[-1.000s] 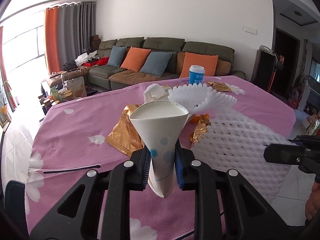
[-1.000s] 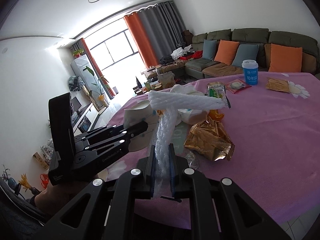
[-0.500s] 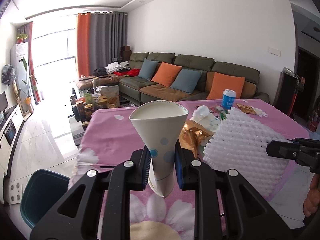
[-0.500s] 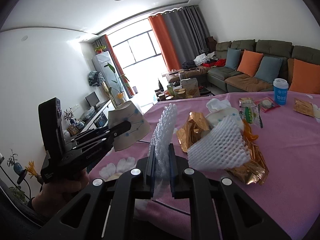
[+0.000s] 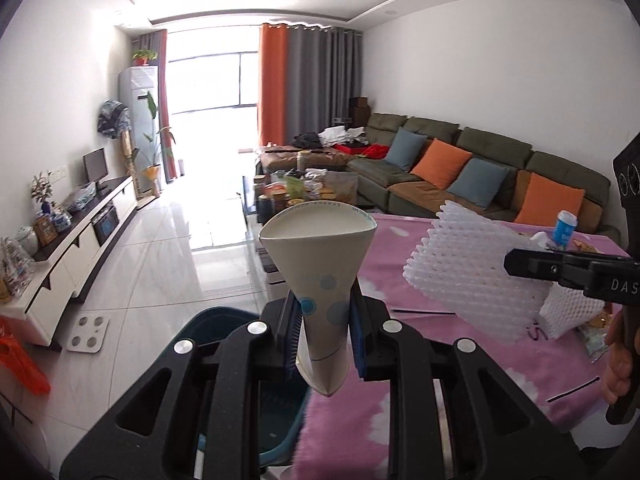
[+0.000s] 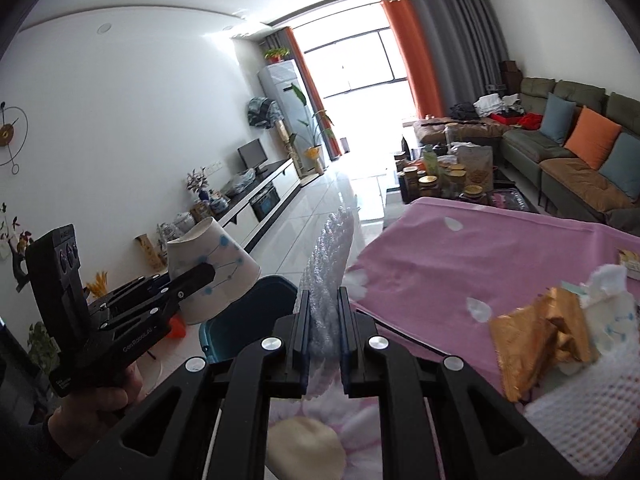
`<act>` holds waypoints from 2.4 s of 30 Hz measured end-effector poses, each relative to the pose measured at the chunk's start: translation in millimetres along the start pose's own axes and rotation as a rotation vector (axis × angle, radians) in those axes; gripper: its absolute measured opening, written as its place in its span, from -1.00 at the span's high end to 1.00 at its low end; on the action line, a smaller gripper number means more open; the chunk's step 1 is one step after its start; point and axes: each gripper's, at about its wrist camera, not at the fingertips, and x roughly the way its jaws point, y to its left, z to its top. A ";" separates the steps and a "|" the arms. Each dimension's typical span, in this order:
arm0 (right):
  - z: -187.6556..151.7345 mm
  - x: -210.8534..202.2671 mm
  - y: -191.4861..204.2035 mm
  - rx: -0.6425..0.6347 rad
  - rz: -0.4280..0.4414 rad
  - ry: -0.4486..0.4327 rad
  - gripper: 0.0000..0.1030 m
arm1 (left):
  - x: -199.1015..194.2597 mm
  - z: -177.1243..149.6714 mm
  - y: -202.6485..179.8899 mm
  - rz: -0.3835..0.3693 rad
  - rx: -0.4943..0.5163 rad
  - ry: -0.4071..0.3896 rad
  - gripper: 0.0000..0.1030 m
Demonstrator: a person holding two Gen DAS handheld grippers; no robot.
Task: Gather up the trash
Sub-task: 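Carry the paper cup and foam net over the teal bin with both tools, then open both tools to drop the cup and foam net into the bin, then move both tools back over the table toward the remaining trash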
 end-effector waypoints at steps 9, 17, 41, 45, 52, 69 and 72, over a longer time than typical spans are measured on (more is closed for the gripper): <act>23.7 117.6 59.7 -0.105 0.101 0.230 0.80 | 16.3 -32.3 96.3 0.148 -0.089 0.093 0.58; 15.1 186.0 85.3 -0.169 0.066 0.387 0.80 | 63.7 -59.8 129.6 0.160 -0.160 0.196 0.58; 16.3 205.5 82.0 -0.176 0.011 0.366 -0.03 | 81.1 -75.5 139.0 0.225 -0.232 0.143 -0.34; 23.0 189.3 81.8 -0.181 0.013 0.303 -0.49 | 62.4 -61.4 136.8 0.242 -0.236 0.085 -0.64; 31.3 159.1 76.2 -0.201 -0.006 0.215 -0.78 | 32.5 -39.5 120.8 0.230 -0.216 0.009 -0.89; 26.2 48.1 18.5 -0.148 -0.202 -0.006 -0.87 | 4.5 3.9 34.2 0.100 -0.135 -0.070 -0.89; 21.0 23.9 10.0 -0.136 -0.243 -0.051 -0.87 | -1.9 9.6 12.2 0.063 -0.108 -0.090 -0.89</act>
